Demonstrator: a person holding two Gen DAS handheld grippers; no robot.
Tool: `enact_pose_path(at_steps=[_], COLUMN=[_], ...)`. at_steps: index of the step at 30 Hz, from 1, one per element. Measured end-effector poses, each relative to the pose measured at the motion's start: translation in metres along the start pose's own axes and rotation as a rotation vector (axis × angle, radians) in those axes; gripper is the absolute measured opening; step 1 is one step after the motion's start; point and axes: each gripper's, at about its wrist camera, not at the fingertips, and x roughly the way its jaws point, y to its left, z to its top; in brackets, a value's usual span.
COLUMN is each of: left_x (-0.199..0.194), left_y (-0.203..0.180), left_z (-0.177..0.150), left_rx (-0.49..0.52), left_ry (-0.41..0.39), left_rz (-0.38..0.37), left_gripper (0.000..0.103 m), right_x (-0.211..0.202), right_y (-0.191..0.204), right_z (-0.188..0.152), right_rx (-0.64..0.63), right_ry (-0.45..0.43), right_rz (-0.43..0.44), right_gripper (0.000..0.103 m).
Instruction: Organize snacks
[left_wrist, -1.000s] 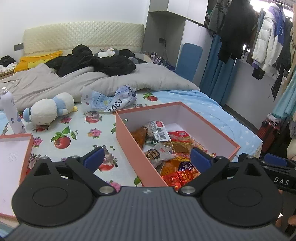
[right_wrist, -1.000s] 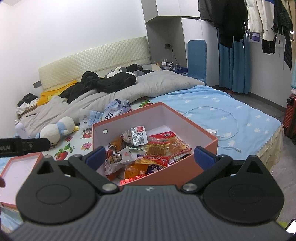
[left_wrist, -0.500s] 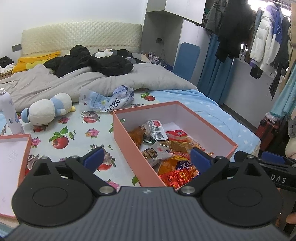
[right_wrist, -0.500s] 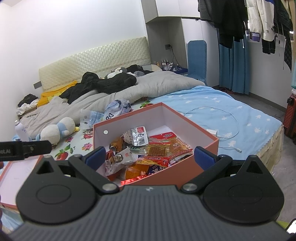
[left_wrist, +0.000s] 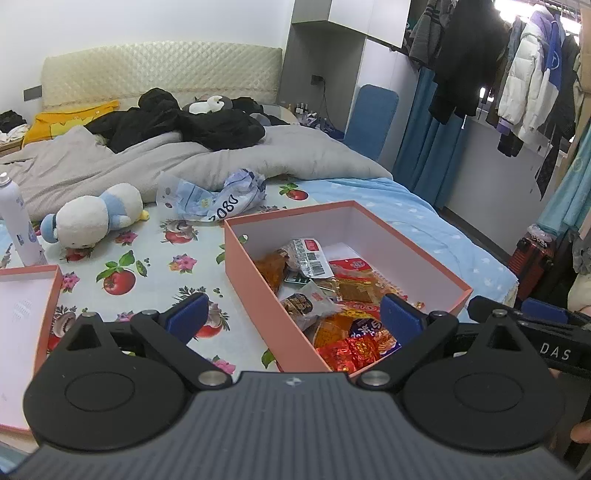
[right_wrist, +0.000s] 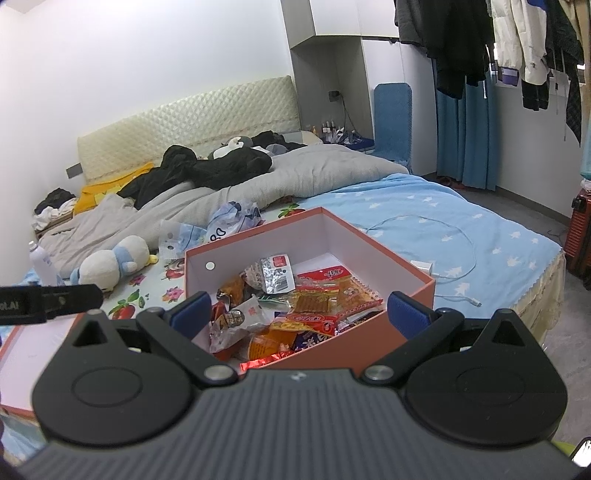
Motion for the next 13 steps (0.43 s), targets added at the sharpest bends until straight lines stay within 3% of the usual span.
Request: enact_pose_path(at_steps=[13], left_x=[-0.0032], left_y=[0.0014], left_z=[0.0011], left_rx=[-0.013], left_ry=[-0.004], left_rz=[-0.016], left_gripper=[0.101], right_x=[0.0000], right_y=[0.0009], right_z=[0.0012], right_rx=[0.000], right_ry=[-0.002], right_rz=[-0.001], right_gripper=[0.103])
